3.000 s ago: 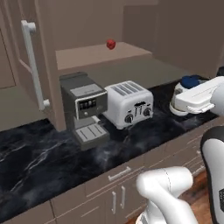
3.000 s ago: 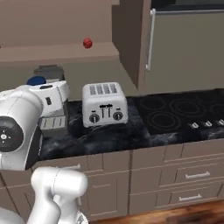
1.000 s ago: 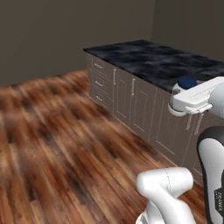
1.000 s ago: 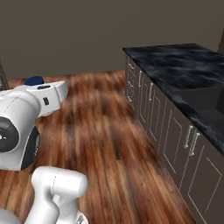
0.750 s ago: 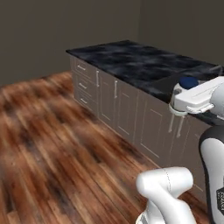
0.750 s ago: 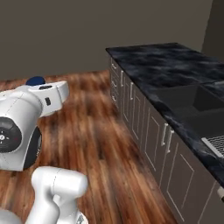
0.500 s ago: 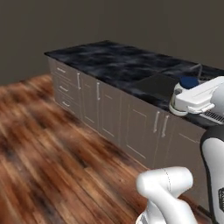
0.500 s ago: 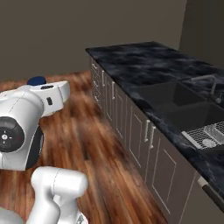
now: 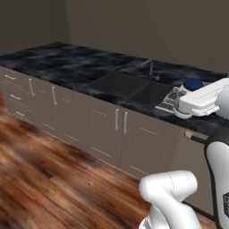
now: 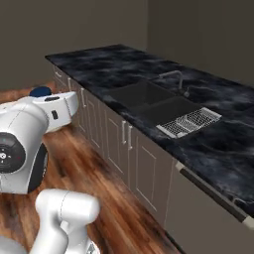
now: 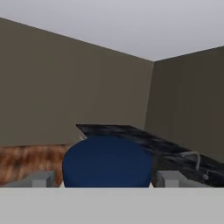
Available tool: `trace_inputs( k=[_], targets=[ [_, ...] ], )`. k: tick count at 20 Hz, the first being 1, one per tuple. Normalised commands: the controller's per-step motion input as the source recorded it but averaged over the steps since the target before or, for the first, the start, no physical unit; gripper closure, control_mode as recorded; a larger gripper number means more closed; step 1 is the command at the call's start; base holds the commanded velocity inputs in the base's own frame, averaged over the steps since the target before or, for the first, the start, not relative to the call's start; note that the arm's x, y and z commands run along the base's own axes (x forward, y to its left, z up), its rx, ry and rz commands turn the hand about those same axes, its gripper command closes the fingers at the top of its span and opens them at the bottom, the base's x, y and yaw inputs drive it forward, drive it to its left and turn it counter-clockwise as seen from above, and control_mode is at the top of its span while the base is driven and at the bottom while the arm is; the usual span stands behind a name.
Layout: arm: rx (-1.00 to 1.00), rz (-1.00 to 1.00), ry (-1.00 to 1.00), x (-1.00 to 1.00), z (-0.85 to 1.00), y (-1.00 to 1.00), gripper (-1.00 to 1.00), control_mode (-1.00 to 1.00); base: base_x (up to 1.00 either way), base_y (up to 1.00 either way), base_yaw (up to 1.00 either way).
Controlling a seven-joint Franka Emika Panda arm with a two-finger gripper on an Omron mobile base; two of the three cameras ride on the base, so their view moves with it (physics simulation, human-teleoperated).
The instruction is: The dining table condiment station is running low on mayonnaise. Refill the condiment station by opening the cabinet and taking the mayonnaise from the cabinet and placing it on the dining table.
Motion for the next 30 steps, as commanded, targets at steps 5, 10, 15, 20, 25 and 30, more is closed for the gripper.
trace_inputs(
  k=[5, 10, 15, 20, 25, 30],
  targets=[
    [0.0, 0.0, 0.0, 0.0, 0.0, 0.0, 1.0, 1.0, -0.05, -0.01, -0.51],
    [0.0, 0.0, 0.0, 0.0, 0.0, 0.0, 1.0, 1.0, -0.41, -0.29, -0.4],
    [0.0, 0.0, 0.0, 0.0, 0.0, 0.0, 1.0, 1.0, -0.37, -0.94, -0.27],
    [0.0, 0.0, 0.0, 0.0, 0.0, 0.0, 1.0, 1.0, -0.32, -1.0, -0.23],
    [0.0, 0.0, 0.0, 0.0, 0.0, 0.0, 1.0, 1.0, -0.23, -0.85, -0.19],
    [0.0, 0.0, 0.0, 0.0, 0.0, 0.0, 1.0, 1.0, -0.09, -0.65, -0.25]
  ],
)
